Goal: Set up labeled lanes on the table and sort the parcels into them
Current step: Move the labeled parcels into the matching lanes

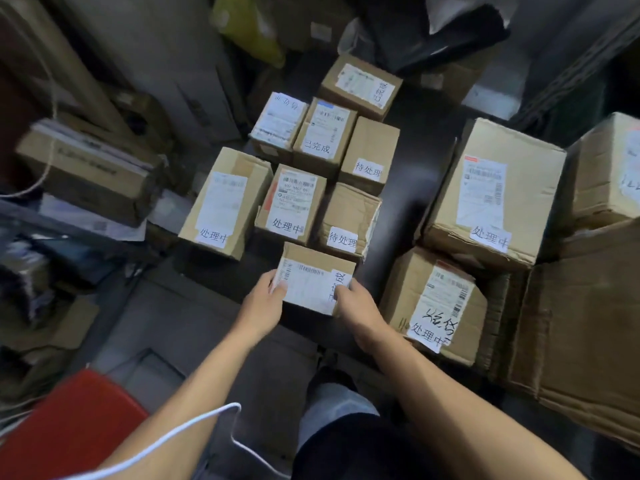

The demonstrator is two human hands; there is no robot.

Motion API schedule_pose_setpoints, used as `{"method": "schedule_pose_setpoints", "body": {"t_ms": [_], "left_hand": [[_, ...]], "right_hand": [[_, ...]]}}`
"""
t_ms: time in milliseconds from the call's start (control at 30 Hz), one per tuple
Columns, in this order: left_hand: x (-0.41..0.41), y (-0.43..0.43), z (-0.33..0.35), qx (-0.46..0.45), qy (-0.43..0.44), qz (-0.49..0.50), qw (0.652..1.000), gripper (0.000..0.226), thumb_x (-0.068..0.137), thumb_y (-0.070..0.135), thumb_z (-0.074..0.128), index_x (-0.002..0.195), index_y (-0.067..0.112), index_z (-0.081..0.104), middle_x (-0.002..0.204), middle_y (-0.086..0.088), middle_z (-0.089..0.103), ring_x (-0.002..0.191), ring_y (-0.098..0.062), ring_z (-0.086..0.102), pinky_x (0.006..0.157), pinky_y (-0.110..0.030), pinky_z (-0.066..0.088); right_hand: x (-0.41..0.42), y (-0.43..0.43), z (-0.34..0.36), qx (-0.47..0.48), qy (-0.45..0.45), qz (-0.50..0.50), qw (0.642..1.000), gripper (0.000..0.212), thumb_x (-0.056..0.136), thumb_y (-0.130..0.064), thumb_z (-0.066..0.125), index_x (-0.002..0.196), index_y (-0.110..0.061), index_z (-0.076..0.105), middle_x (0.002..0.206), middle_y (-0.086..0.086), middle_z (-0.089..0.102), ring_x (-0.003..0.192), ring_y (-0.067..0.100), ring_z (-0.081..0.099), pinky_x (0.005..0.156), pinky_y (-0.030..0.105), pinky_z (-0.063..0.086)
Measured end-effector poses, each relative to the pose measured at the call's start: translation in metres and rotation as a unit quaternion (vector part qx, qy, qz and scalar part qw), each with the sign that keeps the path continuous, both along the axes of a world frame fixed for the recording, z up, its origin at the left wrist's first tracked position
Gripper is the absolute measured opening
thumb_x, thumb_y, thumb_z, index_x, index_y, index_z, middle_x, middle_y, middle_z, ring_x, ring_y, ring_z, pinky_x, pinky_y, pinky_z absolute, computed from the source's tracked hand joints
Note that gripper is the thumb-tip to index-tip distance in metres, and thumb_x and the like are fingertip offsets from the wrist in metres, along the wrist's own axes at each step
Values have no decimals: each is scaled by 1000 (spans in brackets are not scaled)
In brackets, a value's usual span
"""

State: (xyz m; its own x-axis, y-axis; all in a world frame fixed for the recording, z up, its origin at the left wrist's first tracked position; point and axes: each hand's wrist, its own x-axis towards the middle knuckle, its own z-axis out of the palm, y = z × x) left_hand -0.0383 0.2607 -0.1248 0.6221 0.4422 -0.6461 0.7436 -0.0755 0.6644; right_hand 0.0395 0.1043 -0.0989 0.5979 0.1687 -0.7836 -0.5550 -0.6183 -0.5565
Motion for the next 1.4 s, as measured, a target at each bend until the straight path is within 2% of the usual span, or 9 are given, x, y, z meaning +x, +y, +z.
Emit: {"method": "schedule_pose_setpoints", "body": {"t_ms": [200,333,467,600,800,1000,1133,1233,1400], "left_hand": [[-14,6,44,55,-172,24,983,32,93,27,59,123,40,53,123,11,60,116,-5,55,99,-30,44],[9,12,105,34,-269,1,962,36,86,38,58,122,45,57,124,16,62,119,-3,55,96,-24,44],[61,1,168,30,-360,-20,932,31,86,37,60,115,44,54,114,23,64,118,-2,56,90,-18,49],[110,-30,233,36,-417,-51,907,25,83,44,62,107,38,57,110,6,69,108,-10,64,82,-33,53],[160,-146,333,11,-539,-101,836,10,96,25,54,98,21,45,95,8,59,77,10,63,65,-9,48],[168,-288,360,-135,-522,-271,797,41,92,46,47,119,17,60,114,-14,69,104,-36,66,89,-58,51],[168,-386,363,-146,-499,-376,767,43,94,32,46,135,21,51,123,1,67,115,-15,63,95,-34,49],[168,-447,360,-123,-457,-441,763,66,85,41,55,145,18,39,134,4,60,125,-14,55,108,-41,41],[161,-519,337,-94,-418,-479,766,42,95,19,56,136,26,47,123,13,60,117,-4,56,107,-36,44]], "right_hand": [[-13,-8,49,60,-51,-80,994,31,94,-31,54,124,-23,51,107,-13,64,76,-3,64,72,16,52],[-9,-25,87,130,-96,-104,981,32,92,-45,57,119,-57,46,105,-10,70,93,12,70,79,32,57],[9,-50,136,105,-212,-78,969,50,83,-63,51,127,-39,57,111,-9,69,104,8,65,93,39,53],[21,-90,202,110,-284,-118,945,33,87,-59,56,108,-34,58,100,-13,66,90,-3,62,80,24,49],[3,-172,287,224,-373,-175,883,22,88,-49,65,105,-49,51,107,-24,68,99,-1,67,85,30,56],[6,-306,334,164,-462,-268,829,30,87,-52,57,114,-38,55,98,-14,74,87,-5,70,70,12,53],[8,-400,334,62,-501,-301,809,32,92,-58,48,115,-38,58,102,-13,74,93,1,70,80,30,58],[10,-467,327,6,-498,-322,806,37,99,-54,42,120,-31,63,105,-11,73,98,5,68,90,39,56],[4,-542,300,-26,-459,-327,826,34,103,-45,41,108,-27,70,102,-15,73,93,-3,67,87,31,57]]}}
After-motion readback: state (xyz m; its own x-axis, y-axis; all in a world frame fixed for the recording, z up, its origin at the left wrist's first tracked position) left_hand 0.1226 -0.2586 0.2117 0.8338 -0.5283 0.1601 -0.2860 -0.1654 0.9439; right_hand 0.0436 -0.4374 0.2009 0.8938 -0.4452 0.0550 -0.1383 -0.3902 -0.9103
